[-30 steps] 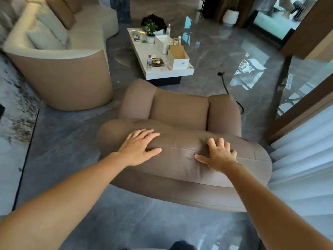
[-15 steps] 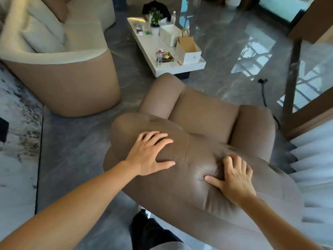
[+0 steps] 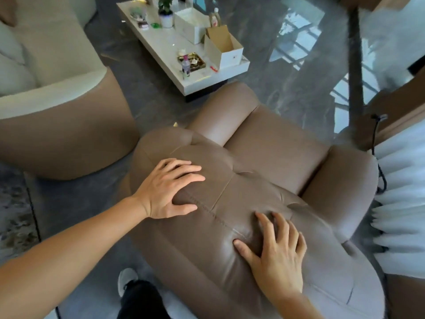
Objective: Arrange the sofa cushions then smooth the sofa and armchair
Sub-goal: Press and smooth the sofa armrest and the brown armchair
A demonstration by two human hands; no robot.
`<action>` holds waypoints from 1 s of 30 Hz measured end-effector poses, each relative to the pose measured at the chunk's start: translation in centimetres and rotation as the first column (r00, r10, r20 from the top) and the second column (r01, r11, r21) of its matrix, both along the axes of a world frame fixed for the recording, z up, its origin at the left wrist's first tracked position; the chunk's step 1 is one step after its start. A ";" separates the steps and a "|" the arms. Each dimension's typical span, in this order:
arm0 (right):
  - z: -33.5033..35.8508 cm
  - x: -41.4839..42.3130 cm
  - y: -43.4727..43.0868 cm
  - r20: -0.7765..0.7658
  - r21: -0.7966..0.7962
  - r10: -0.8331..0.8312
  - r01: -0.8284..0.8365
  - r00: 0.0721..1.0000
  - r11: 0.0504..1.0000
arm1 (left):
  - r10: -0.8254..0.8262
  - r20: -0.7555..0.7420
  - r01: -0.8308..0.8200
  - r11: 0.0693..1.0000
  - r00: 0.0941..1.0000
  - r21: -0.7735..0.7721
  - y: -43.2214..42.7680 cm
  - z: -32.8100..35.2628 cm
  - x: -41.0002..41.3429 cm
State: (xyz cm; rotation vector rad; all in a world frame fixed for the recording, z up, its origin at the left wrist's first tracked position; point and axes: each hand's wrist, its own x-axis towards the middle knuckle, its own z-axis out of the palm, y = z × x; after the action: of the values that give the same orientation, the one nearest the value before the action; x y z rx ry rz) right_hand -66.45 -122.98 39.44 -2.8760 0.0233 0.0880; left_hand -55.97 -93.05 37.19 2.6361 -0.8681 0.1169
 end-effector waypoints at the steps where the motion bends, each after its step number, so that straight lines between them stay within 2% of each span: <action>1: -0.2 0.3 2.0 0.000 0.002 -0.028 0.028 1.000 1.000 | -0.029 0.008 0.029 1.000 1.000 0.007 1.7 -0.1 1.2; 8: -0.7 3.0 16.4 -0.005 -0.013 -0.227 0.227 0.974 0.974 | -0.230 0.010 0.229 0.971 0.973 0.075 12.6 -0.3 10.2; 10: -0.8 4.5 19.8 -0.001 -0.001 -0.282 0.282 0.960 0.960 | -0.226 0.005 0.225 0.971 0.974 0.084 14.9 -0.1 12.4; 15: -0.8 9.4 26.8 -0.014 0.002 -0.397 0.397 0.918 0.918 | -0.130 -0.005 0.130 0.990 0.991 -0.056 18.8 -0.3 17.7; 23: -0.9 17.4 32.0 0.028 -0.010 -0.513 0.513 0.858 0.858 | -0.196 0.009 0.194 0.974 0.981 0.121 20.8 0.2 27.1; 30: -0.6 21.6 33.9 0.034 0.010 -0.603 0.603 0.797 0.798 | -0.262 0.026 0.256 0.956 0.965 0.146 21.0 0.2 32.8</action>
State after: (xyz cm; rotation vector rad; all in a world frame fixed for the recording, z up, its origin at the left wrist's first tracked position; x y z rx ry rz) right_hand -44.85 -89.13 38.85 -2.7171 0.9288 -0.0889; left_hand -23.16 -72.04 37.38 2.6262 -1.2721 0.0487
